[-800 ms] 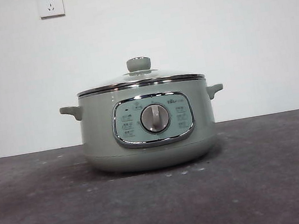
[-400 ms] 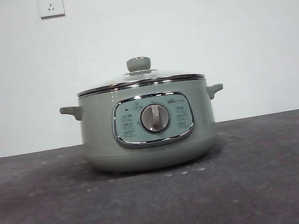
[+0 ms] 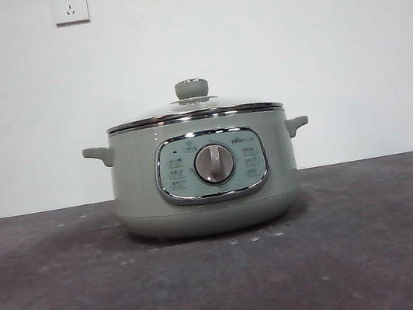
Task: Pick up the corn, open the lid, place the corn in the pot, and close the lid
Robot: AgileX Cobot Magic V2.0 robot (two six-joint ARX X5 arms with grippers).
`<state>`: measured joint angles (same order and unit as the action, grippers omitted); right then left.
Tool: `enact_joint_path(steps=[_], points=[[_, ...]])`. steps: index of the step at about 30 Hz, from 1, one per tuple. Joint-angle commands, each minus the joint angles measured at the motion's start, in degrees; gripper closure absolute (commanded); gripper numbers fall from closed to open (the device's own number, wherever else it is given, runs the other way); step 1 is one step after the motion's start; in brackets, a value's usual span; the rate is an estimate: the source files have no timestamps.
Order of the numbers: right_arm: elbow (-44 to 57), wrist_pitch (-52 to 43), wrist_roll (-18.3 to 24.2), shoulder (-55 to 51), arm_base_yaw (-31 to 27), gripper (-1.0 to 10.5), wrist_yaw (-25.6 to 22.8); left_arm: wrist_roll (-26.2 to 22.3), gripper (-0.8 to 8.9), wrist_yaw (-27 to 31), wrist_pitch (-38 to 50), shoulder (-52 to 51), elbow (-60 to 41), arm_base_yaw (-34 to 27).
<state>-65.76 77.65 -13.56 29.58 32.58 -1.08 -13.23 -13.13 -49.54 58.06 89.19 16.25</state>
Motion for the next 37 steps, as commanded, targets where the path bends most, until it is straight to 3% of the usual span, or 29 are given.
enact_joint_path(steps=[1, 8, 20, 28, 37], points=[[0.44, 1.42, -0.33, -0.11, 0.09, 9.5, -0.07, -2.56, 8.16, -4.70, 5.66, -4.31, -4.09, -5.01], [0.44, 1.40, -0.33, -0.13, 0.09, 9.5, -0.04, -2.49, 8.16, -3.98, 20.83, -16.74, -24.55, -13.55], [0.44, 1.40, -0.33, -0.11, 0.09, 9.5, -0.04, 1.73, 8.16, -3.30, 42.99, -38.88, -66.47, -15.23], [0.44, 1.42, -0.33, -0.13, 0.09, 9.5, -0.07, 6.69, 8.16, -0.31, 43.98, -49.81, -80.74, -16.33], [0.44, 1.42, -0.33, -0.11, 0.09, 9.5, -0.07, 11.52, 8.16, -0.31, 40.37, -57.86, -88.76, -16.83]])
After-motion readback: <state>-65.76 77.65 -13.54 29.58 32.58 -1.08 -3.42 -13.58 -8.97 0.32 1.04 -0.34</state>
